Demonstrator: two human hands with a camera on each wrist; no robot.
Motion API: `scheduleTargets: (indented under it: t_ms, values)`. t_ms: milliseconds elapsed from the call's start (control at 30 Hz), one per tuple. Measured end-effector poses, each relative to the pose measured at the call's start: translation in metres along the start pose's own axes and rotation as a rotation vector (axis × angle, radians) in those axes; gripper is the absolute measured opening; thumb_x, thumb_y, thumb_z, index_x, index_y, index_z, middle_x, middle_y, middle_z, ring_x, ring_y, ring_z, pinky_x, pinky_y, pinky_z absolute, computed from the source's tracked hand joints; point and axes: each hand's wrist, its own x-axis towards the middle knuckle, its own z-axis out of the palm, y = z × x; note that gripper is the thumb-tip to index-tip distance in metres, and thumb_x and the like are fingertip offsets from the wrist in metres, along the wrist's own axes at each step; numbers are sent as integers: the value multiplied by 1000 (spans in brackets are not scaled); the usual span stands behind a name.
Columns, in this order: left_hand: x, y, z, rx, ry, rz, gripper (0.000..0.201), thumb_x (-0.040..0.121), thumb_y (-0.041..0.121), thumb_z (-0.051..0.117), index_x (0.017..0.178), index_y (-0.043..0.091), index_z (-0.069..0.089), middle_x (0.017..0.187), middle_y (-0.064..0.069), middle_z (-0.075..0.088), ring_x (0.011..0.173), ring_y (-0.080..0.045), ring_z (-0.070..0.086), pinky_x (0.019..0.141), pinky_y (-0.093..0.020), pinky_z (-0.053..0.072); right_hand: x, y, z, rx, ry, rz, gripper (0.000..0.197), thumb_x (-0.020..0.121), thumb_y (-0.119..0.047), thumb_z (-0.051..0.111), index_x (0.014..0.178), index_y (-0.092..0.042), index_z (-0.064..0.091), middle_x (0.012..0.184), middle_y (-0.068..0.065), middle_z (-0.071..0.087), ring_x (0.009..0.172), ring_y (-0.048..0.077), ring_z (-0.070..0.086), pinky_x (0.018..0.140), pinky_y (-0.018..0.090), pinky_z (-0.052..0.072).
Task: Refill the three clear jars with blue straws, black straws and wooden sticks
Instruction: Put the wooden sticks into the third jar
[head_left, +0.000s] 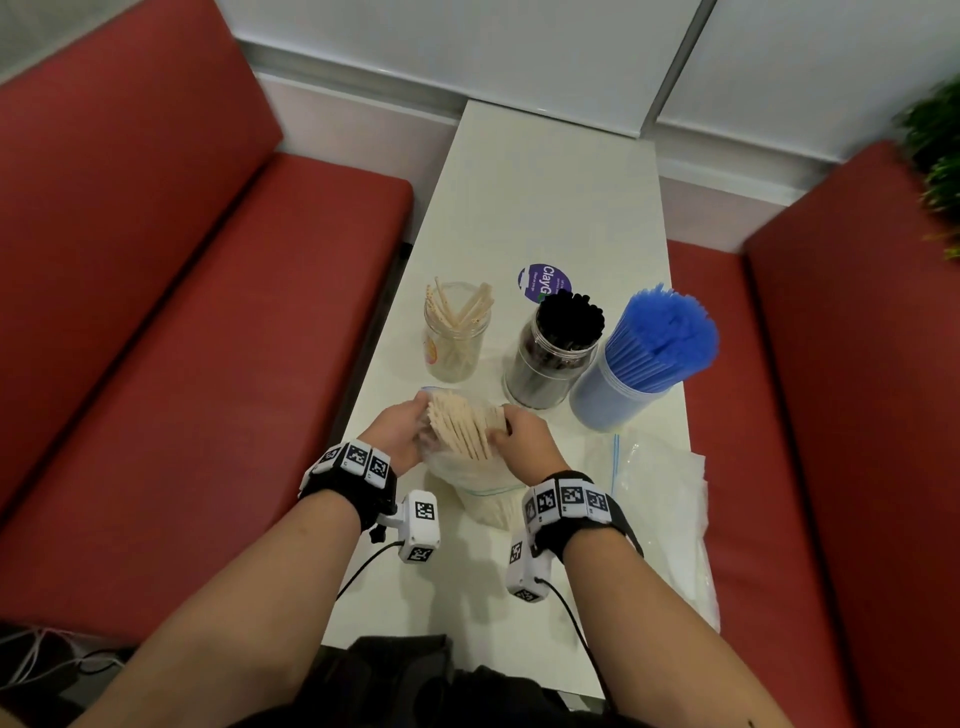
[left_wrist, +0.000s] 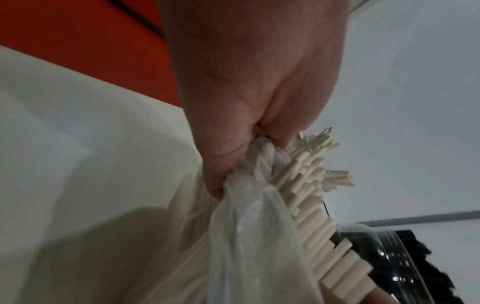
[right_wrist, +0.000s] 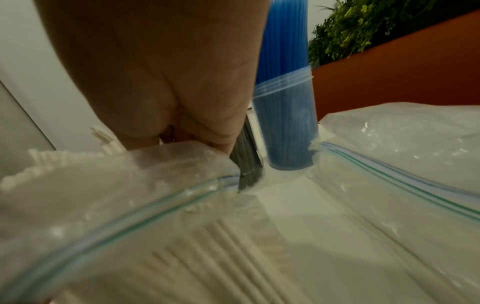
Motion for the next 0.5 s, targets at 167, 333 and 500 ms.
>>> scheduleTargets:
  t_ms: [167, 333, 500]
  values:
    - [1, 2, -2, -67, 25, -26, 44, 108, 28, 41, 136, -3, 54, 133, -19, 61, 119, -31, 60, 77, -40, 52, 3, -7, 3, 35, -64, -27, 11, 102, -20, 52, 103, -13, 43, 85, -1, 52, 85, 25, 53, 71, 33, 37]
    - [7, 3, -5, -29, 38, 7, 43, 108, 29, 42, 131, -3, 57, 123, -19, 66, 110, -30, 64, 81, -39, 52, -3, -4, 14, 79, -84, -42, 43, 90, -22, 70, 126, -12, 50, 116, 7, 60, 104, 23, 58, 88, 38, 48]
    - [9, 1, -7, 19, 12, 36, 35, 108, 20, 41, 124, -6, 59, 91, -11, 75, 89, -22, 68, 74, -32, 53, -5, -1, 19, -58, -71, -84, 41, 84, -20, 77, 115, -5, 57, 114, 9, 60, 106, 26, 52, 83, 33, 38]
